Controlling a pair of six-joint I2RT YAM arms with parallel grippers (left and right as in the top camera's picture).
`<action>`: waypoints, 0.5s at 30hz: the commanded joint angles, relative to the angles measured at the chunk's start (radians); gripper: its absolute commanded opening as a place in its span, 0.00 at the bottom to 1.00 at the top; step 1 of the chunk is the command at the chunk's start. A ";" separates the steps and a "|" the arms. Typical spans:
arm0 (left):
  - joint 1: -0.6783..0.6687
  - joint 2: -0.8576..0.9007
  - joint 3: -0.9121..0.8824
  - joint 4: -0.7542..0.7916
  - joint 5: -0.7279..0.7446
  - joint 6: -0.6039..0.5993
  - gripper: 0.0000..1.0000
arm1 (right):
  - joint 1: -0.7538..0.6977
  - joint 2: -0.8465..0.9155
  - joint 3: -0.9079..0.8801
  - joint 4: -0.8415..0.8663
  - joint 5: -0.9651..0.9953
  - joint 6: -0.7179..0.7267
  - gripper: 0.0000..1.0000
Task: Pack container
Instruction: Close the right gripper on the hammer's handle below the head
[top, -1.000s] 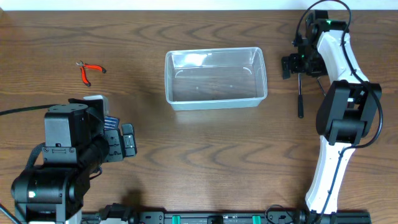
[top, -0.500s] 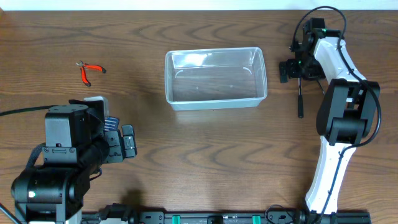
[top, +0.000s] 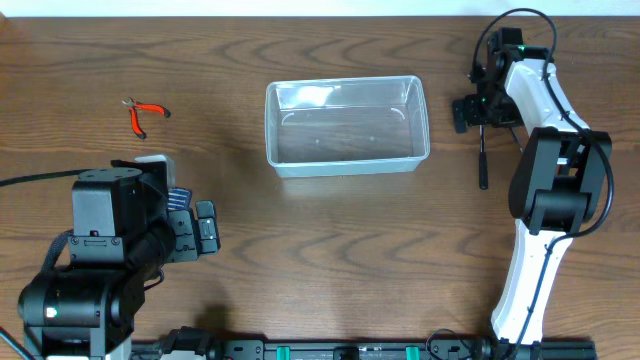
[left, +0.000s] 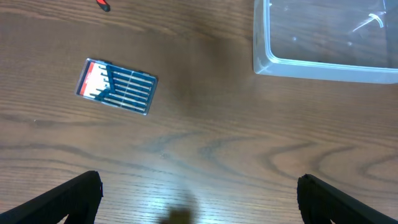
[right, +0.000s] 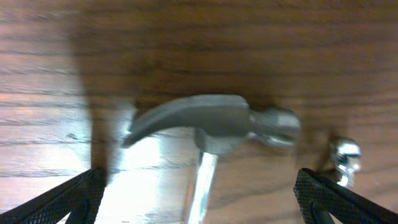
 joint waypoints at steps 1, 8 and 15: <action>0.003 -0.002 0.016 -0.003 -0.016 0.013 0.98 | -0.008 0.014 -0.027 -0.007 0.093 -0.017 0.99; 0.003 -0.002 0.016 -0.003 -0.016 0.013 0.98 | -0.008 0.014 -0.027 -0.011 0.005 -0.022 0.99; 0.003 -0.002 0.016 -0.003 -0.016 0.013 0.98 | -0.008 0.014 -0.027 -0.012 -0.058 -0.022 0.99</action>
